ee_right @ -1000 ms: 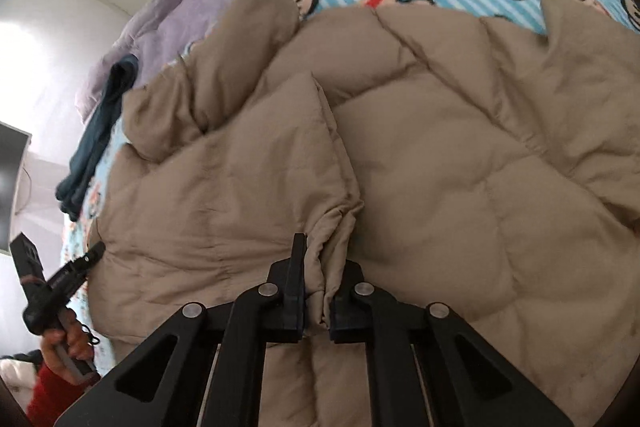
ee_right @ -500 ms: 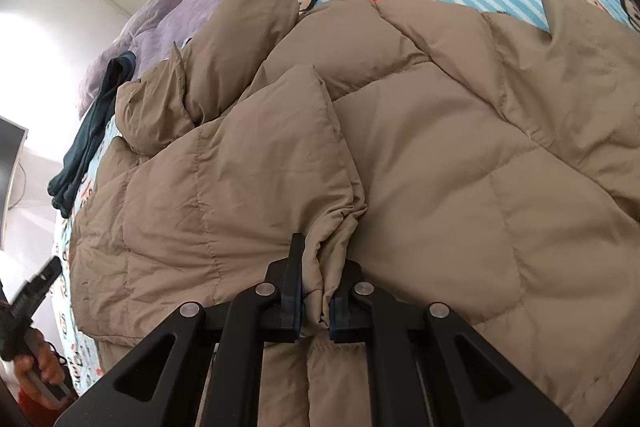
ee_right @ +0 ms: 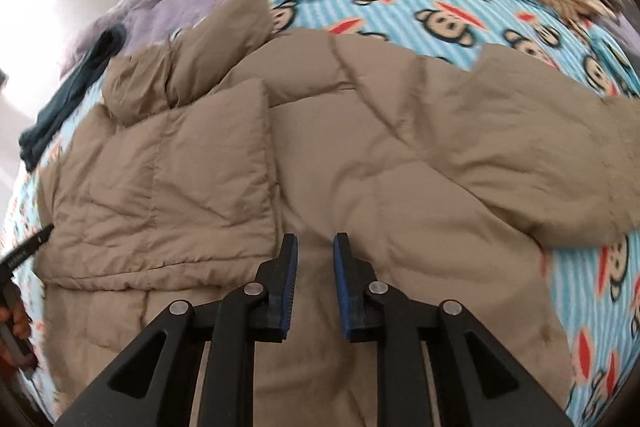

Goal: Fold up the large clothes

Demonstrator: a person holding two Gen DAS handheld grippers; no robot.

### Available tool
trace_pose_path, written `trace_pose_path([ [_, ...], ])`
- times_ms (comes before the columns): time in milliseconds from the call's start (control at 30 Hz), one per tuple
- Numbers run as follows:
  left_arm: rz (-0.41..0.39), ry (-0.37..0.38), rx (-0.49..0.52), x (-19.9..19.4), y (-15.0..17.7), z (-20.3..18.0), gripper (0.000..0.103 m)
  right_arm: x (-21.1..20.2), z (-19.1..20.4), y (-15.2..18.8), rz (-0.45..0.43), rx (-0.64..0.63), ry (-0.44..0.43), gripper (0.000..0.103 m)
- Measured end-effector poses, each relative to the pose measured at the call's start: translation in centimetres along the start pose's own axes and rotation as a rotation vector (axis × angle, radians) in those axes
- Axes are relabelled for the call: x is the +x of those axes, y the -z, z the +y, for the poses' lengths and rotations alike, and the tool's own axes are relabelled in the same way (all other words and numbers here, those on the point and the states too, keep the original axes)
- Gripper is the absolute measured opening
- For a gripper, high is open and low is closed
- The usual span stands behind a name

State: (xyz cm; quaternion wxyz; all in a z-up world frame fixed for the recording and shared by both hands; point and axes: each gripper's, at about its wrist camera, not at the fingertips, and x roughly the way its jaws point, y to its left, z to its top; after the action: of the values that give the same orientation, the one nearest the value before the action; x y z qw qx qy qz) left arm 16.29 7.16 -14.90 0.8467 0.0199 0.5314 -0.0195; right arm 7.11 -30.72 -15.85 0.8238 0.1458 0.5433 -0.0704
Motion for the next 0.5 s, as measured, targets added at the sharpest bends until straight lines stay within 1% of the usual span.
trace_pose_path([
  [33, -0.006, 0.000, 0.006, -0.9, 0.0, -0.3, 0.048, -0.8, -0.6, 0.1, 0.005, 0.031, -0.014, 0.024],
  [67, -0.012, 0.004, 0.012, -1.8, 0.3, -0.6, 0.048, -1.3, -1.0, 0.3, 0.010, 0.051, -0.024, 0.031],
  [100, -0.015, 0.009, 0.020, -2.6, 0.5, -1.1, 0.048, -2.1, -1.5, 0.7, 0.014, 0.080, -0.038, 0.040],
  [133, -0.017, 0.016, 0.031, -3.5, 0.7, -1.7, 0.048, -2.5, -1.8, 0.8, 0.015, 0.096, -0.045, 0.044],
  [167, -0.017, 0.023, 0.039, -4.1, 1.0, -2.2, 0.048, -3.1, -2.3, 1.3, 0.018, 0.120, -0.055, 0.046],
  [267, -0.010, 0.059, 0.058, -6.2, 2.1, -4.7, 0.048, -4.6, -3.5, 2.9, 0.036, 0.171, -0.078, 0.049],
  [367, 0.010, 0.098, 0.083, -7.6, 3.3, -7.7, 0.048, -5.9, -5.0, 4.6, 0.057, 0.237, -0.107, 0.060],
  [433, 0.030, 0.123, 0.100, -8.3, 4.1, -9.7, 0.048, -6.7, -6.2, 5.8, 0.061, 0.275, -0.118, 0.062],
  [467, 0.045, 0.145, 0.105, -8.6, 4.8, -10.9, 0.062, -6.9, -6.7, 6.0, 0.062, 0.289, -0.120, 0.064],
  [500, 0.053, 0.157, 0.107, -9.0, 5.2, -11.8, 0.092, -7.3, -7.4, 6.5, 0.062, 0.306, -0.122, 0.068],
])
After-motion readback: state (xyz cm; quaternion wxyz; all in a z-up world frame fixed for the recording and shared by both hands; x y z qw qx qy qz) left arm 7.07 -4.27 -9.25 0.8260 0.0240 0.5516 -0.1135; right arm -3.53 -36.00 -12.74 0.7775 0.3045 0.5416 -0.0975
